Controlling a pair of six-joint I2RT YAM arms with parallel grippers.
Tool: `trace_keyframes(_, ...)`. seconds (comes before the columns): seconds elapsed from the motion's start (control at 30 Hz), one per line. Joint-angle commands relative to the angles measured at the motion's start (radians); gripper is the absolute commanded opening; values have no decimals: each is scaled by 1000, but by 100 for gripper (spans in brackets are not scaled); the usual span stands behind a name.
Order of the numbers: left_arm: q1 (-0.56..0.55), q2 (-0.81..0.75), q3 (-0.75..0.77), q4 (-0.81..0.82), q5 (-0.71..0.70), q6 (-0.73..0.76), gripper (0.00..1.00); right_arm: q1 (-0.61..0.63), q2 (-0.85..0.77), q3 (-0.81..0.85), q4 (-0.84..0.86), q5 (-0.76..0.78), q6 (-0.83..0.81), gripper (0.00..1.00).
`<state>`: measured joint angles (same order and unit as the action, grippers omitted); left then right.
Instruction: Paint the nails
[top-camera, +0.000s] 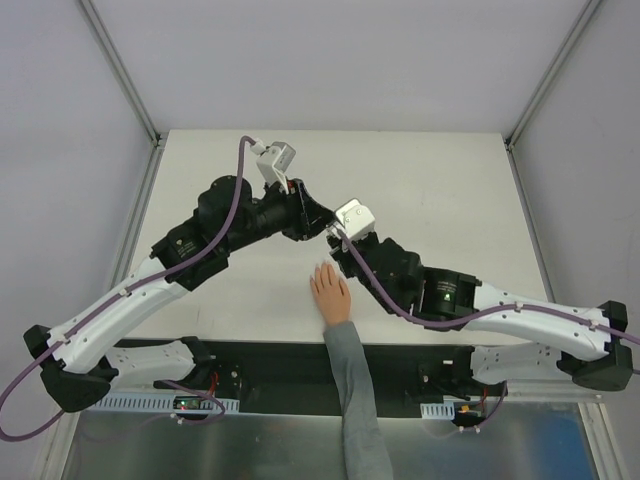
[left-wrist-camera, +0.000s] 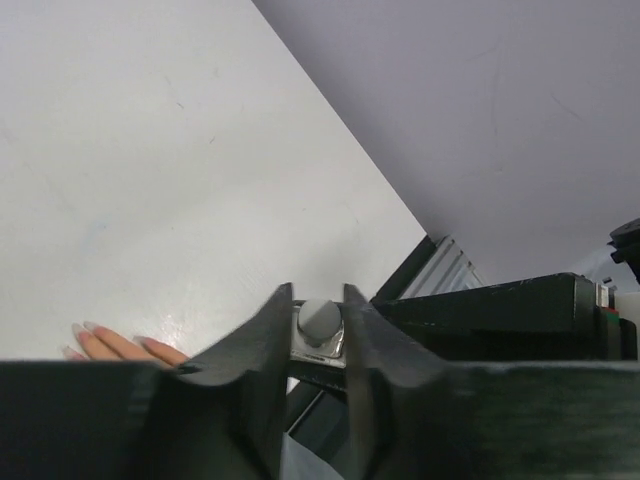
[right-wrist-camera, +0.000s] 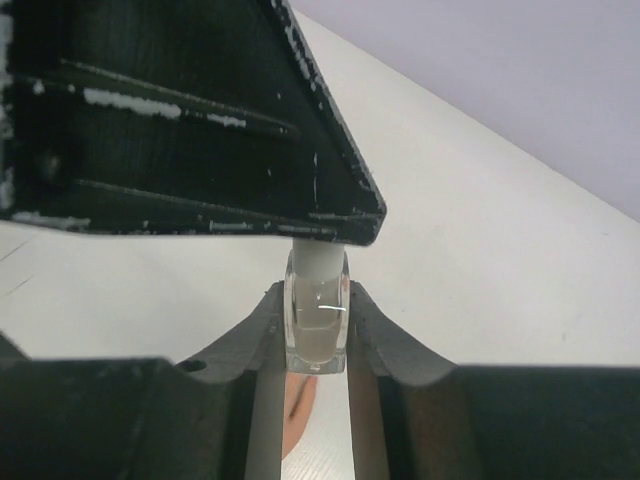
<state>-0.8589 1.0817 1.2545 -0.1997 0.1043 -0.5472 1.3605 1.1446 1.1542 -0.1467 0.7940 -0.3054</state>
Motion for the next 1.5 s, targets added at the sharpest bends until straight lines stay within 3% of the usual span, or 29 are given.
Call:
trace_keyframes(0.0,1,-43,-9,-17,-46,-53,36,-49,-112,-39,107,-309,-20,1)
trace_keyframes(0.13,14,-89,-21,9,27,-10,76,-135,-157,-62,56,-534,54,1)
trace_keyframes(0.33,32,-146,-56,94,245,56,93,-303,-249,-137,47,-912,155,1)
trace_keyframes(0.47,43,-141,-70,169,406,59,82,-434,-279,-172,106,-1238,235,0)
trace_keyframes(0.67,46,-89,-50,171,486,41,76,-540,-290,-211,246,-1461,385,0)
trace_keyframes(0.8,44,-36,-29,172,549,20,71,-566,-286,-223,292,-1498,420,0)
trace_keyframes(1.07,44,-19,-27,175,561,27,44,-578,-269,-222,303,-1497,424,0)
trace_keyframes(1.33,44,-17,-27,175,560,30,34,-578,-246,-221,294,-1486,407,0)
trace_keyframes(1.47,46,-17,-27,174,557,35,23,-578,-250,-221,276,-1464,388,0)
